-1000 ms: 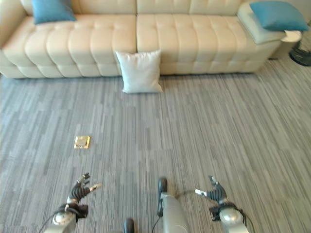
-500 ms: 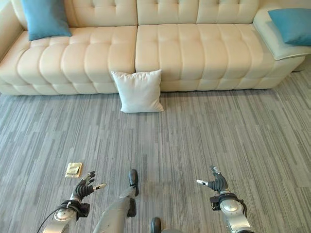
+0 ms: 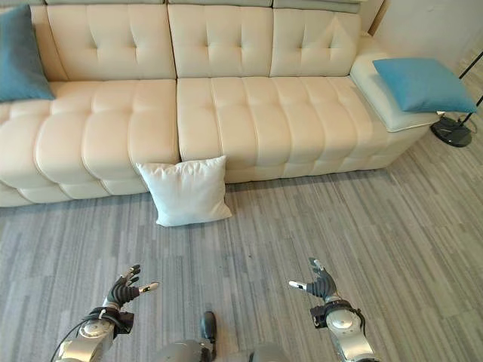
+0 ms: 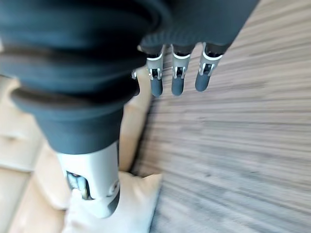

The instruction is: Pick up all the scattered cushions and arrange them neatly on the sofa.

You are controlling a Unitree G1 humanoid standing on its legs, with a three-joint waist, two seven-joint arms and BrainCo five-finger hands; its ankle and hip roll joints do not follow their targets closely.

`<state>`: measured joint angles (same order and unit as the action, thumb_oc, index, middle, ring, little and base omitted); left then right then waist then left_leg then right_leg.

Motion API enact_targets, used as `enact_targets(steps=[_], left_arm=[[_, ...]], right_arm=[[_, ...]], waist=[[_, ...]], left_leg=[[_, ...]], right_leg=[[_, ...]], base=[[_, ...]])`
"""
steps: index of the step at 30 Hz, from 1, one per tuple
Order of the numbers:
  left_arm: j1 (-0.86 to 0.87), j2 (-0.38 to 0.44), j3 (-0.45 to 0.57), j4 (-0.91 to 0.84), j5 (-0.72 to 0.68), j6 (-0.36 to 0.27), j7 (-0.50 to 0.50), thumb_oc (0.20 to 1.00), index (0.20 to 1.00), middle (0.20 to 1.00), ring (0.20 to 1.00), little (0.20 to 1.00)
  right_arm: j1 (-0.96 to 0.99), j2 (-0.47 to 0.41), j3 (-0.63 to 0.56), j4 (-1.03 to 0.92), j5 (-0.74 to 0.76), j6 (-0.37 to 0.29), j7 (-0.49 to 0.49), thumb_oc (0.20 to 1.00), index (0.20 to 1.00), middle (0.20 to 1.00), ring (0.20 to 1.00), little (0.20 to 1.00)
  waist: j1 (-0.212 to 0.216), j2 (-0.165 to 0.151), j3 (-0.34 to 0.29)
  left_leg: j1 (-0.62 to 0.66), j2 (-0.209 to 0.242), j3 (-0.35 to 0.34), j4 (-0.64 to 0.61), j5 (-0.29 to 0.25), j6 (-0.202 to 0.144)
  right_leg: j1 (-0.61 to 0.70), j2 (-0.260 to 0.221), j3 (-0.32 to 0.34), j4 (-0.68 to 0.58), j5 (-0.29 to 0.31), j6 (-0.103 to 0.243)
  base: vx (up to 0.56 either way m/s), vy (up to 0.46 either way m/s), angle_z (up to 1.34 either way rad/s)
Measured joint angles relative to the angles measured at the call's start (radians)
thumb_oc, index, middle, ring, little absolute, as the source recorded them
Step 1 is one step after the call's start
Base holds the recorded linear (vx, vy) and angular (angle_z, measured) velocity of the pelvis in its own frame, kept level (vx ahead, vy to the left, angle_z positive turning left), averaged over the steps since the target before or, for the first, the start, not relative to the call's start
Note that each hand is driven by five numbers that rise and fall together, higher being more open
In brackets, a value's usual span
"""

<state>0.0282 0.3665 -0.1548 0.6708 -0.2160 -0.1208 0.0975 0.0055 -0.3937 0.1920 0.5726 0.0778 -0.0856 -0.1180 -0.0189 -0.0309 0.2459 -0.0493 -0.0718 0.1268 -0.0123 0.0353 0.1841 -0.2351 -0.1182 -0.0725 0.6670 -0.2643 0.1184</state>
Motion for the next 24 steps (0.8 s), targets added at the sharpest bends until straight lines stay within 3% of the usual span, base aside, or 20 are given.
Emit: enact_targets(steps=[1,3,4,5,8,9,10,11,12,13,14,15,16,18,20,22,23,24], left_arm=[[0.000,0.002,0.002,0.003,0.000,-0.002,0.001,1.000,1.000,1.000,1.000,1.000],[0.003,0.006,0.002,0.012,0.000,0.000,0.002,1.000,1.000,1.000,1.000,1.000],[0.009,0.004,0.003,0.031,0.000,0.001,0.002,1.000,1.000,1.000,1.000,1.000],[0.007,-0.001,0.002,0.052,0.001,0.003,0.002,1.000,1.000,1.000,1.000,1.000],[0.021,-0.006,-0.005,0.056,0.002,0.005,-0.001,1.000,1.000,1.000,1.000,1.000],[0.011,-0.013,-0.006,0.059,0.003,0.003,-0.001,1.000,1.000,1.000,1.000,1.000],[0.015,-0.018,-0.008,0.055,0.003,0.002,-0.002,1.000,1.000,1.000,1.000,1.000],[0.010,-0.018,-0.006,0.047,0.003,0.000,-0.005,1.000,1.000,1.000,1.000,1.000],[-0.001,-0.018,-0.008,0.051,0.003,0.000,-0.007,1.000,1.000,1.000,1.000,1.000],[0.011,-0.020,-0.007,0.047,0.003,-0.002,-0.011,1.000,1.000,1.000,1.000,1.000],[0.013,-0.024,-0.007,0.051,0.003,-0.001,-0.012,1.000,1.000,1.000,1.000,1.000],[0.017,-0.030,-0.001,0.052,0.002,0.001,-0.013,1.000,1.000,1.000,1.000,1.000],[0.026,-0.033,-0.001,0.049,0.002,0.001,-0.013,1.000,1.000,1.000,1.000,1.000],[0.027,-0.032,-0.002,0.044,0.002,0.001,-0.018,1.000,1.000,1.000,1.000,1.000],[0.013,-0.033,-0.002,0.045,0.003,0.002,-0.019,1.000,1.000,1.000,1.000,1.000],[0.006,-0.034,-0.003,0.045,0.003,0.002,-0.019,1.000,1.000,1.000,1.000,1.000],[0.007,-0.033,-0.002,0.045,0.002,0.002,-0.019,1.000,1.000,1.000,1.000,1.000],[0.006,-0.033,-0.002,0.047,0.003,0.002,-0.019,1.000,1.000,1.000,1.000,1.000]], right_arm=[[0.005,0.001,0.004,0.006,0.000,0.002,0.001,1.000,1.000,1.000,1.000,1.000],[0.014,0.001,0.011,0.010,0.000,0.007,0.002,1.000,1.000,1.000,1.000,1.000],[0.014,0.004,0.015,0.014,0.000,0.007,0.002,1.000,1.000,1.000,1.000,1.000],[0.016,0.005,0.015,0.021,0.000,0.006,0.002,1.000,1.000,1.000,1.000,1.000],[0.046,0.006,0.003,0.039,0.000,0.008,0.001,1.000,1.000,1.000,1.000,1.000],[0.070,0.007,-0.012,0.052,0.001,0.010,0.000,1.000,1.000,1.000,1.000,1.000],[0.079,0.000,-0.013,0.052,0.001,0.009,0.001,1.000,1.000,1.000,1.000,1.000],[0.081,0.000,-0.018,0.056,0.001,0.009,0.000,1.000,1.000,1.000,1.000,1.000],[0.089,0.005,-0.034,0.054,0.002,0.010,0.001,1.000,1.000,1.000,1.000,1.000],[0.087,-0.005,-0.036,0.048,0.002,0.008,0.001,1.000,1.000,1.000,1.000,1.000],[0.073,-0.014,-0.047,0.049,0.003,0.005,-0.001,1.000,1.000,1.000,1.000,1.000],[0.059,-0.026,-0.047,0.049,0.003,0.006,-0.001,1.000,1.000,1.000,1.000,1.000],[0.051,-0.034,-0.048,0.045,0.003,0.006,-0.002,1.000,1.000,1.000,1.000,1.000],[0.039,-0.039,-0.050,0.045,0.004,0.007,-0.003,1.000,1.000,1.000,1.000,1.000],[0.034,-0.038,-0.050,0.048,0.003,0.010,-0.004,1.000,1.000,1.000,1.000,1.000],[0.038,-0.039,-0.048,0.049,0.003,0.016,-0.004,1.000,1.000,1.000,1.000,1.000],[0.034,-0.040,-0.047,0.050,0.003,0.018,-0.009,1.000,1.000,1.000,1.000,1.000],[0.026,-0.039,-0.046,0.053,0.003,0.022,-0.012,1.000,1.000,1.000,1.000,1.000]], waist=[[-0.009,-0.004,0.004],[-0.020,-0.021,0.013],[-0.025,-0.029,0.016],[-0.032,-0.042,0.023],[-0.052,-0.069,0.019],[-0.062,-0.069,0.016],[-0.069,-0.056,0.010],[-0.073,-0.046,0.008],[-0.083,-0.054,0.007],[-0.076,-0.057,0.002],[-0.072,-0.045,0.001],[-0.070,-0.044,0.002],[-0.056,-0.042,-0.003],[-0.057,-0.032,-0.004],[-0.058,-0.028,0.002],[-0.057,-0.030,0.004],[-0.056,-0.027,0.004],[-0.054,-0.025,0.006]], left_leg=[[0.019,-0.001,-0.017,-0.021,-0.007,0.002],[0.049,-0.006,-0.039,-0.034,-0.025,-0.013],[0.061,-0.007,-0.051,-0.037,-0.040,-0.021],[0.091,-0.012,-0.068,-0.040,-0.058,-0.029],[0.155,-0.031,-0.132,-0.044,-0.083,-0.071],[0.193,-0.027,-0.177,-0.032,-0.117,-0.097],[0.194,-0.009,-0.189,-0.016,-0.137,-0.113],[0.175,0.003,-0.190,0.064,-0.165,-0.168],[0.103,0.006,-0.142,0.214,-0.200,-0.215],[0.097,0.017,-0.084,0.294,-0.198,-0.229],[0.065,0.036,-0.055,0.399,-0.196,-0.241],[-0.006,0.058,-0.022,0.556,-0.193,-0.280],[-0.032,0.087,0.030,0.570,-0.200,-0.275],[-0.061,0.130,0.069,0.438,-0.196,-0.273],[-0.076,0.152,0.075,0.292,-0.178,-0.280],[-0.074,0.157,0.074,0.131,-0.091,-0.280],[-0.093,0.163,0.049,0.079,-0.041,-0.295],[-0.093,0.165,0.021,0.033,-0.016,-0.301]], right_leg=[[-0.043,0.016,-0.002,-0.118,0.007,0.003],[-0.110,0.047,-0.014,-0.329,0.096,-0.007],[-0.119,0.062,-0.016,-0.458,0.161,0.013],[-0.130,0.063,-0.036,-0.554,0.226,0.010],[-0.077,0.043,-0.049,-0.669,0.309,0.006],[-0.029,0.042,-0.036,-0.668,0.377,-0.022],[-0.019,0.051,-0.046,-0.657,0.396,-0.030],[0.001,0.060,-0.064,-0.656,0.407,-0.044],[0.031,0.053,-0.077,-0.677,0.432,-0.068],[0.066,0.064,-0.069,-0.690,0.461,-0.127],[0.097,0.078,-0.071,-0.703,0.435,-0.177],[0.134,0.082,-0.067,-0.729,0.430,-0.188],[0.155,0.086,-0.057,-0.739,0.417,-0.199],[0.173,0.101,-0.059,-0.748,0.395,-0.213],[0.196,0.114,-0.059,-0.749,0.385,-0.199],[0.224,0.121,-0.067,-0.749,0.384,-0.200],[0.242,0.130,-0.055,-0.749,0.349,-0.175],[0.255,0.139,-0.047,-0.749,0.340,-0.172]], base=[[0.41,0.015,0.52],[0.49,-0.005,0.40],[0.42,-0.068,0.36],[0.42,-0.068,0.32],[0.31,-0.103,0.72],[0.28,-0.149,0.95],[0.28,-0.149,0.99],[0.22,-0.129,0.80],[0.21,-0.095,0.63],[0.28,-0.108,0.34],[0.32,-0.081,0.02],[0.25,-0.014,-0.15],[0.26,0.014,-0.18],[0.24,0.047,-0.12],[0.16,0.044,0.00],[0.26,0.107,-0.07],[0.27,0.123,-0.16],[0.38,0.224,-0.30]])
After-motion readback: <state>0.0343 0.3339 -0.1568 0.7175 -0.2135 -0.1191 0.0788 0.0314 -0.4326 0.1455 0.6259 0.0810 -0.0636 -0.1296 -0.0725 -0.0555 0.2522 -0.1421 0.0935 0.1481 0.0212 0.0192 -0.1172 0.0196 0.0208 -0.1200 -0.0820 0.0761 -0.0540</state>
